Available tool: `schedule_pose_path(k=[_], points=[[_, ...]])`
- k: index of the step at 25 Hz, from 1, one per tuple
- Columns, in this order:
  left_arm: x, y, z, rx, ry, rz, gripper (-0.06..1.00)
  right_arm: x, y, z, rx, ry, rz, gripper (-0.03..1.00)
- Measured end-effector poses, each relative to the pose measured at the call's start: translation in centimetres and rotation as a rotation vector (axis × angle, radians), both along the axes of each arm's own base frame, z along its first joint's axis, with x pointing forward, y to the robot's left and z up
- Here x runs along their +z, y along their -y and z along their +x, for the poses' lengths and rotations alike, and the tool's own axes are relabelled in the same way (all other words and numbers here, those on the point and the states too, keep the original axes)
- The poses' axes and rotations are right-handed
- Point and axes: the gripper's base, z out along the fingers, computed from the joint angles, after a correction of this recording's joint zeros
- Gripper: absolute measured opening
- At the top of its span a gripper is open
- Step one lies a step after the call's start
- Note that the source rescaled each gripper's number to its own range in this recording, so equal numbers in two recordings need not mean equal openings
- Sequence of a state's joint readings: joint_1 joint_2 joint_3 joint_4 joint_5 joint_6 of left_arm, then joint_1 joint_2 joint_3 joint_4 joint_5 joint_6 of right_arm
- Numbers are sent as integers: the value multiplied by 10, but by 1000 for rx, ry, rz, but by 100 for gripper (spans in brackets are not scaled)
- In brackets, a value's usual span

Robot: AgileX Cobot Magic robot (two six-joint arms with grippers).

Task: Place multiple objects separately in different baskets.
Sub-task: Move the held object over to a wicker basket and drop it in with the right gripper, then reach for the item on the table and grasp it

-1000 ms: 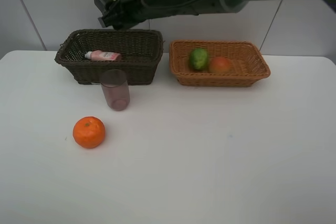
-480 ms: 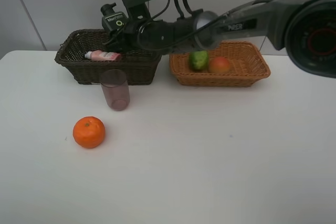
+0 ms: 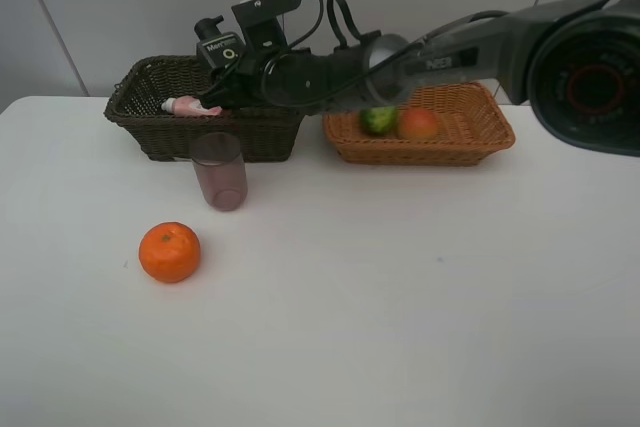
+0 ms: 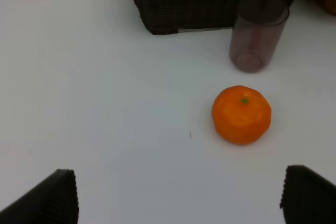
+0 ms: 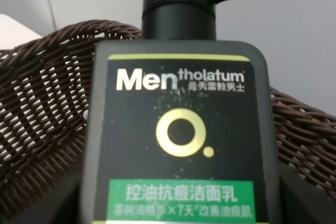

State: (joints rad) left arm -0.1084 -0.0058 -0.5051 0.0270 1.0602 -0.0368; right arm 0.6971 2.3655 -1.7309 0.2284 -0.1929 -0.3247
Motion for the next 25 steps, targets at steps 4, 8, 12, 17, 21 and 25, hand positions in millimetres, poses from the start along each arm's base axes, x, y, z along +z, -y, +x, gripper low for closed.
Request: schedule_pose_path(k=[4, 8, 12, 17, 21, 25], points=[[0, 0, 0, 0, 0, 0, 100, 3, 0, 1, -5, 17, 14, 55], [0, 0, 0, 0, 0, 0, 100, 4, 0, 1, -14, 0, 26, 70], [0, 0, 0, 0, 0, 0, 100, 14, 1, -3, 1, -55, 4, 72], [0, 0, 0, 0, 0, 0, 100, 44, 5, -15, 41, -133, -38, 72], [0, 0, 0, 0, 0, 0, 100, 66, 6, -31, 90, -219, -90, 72], [0, 0, 0, 0, 0, 0, 100, 82, 11, -50, 107, -341, -164, 73]])
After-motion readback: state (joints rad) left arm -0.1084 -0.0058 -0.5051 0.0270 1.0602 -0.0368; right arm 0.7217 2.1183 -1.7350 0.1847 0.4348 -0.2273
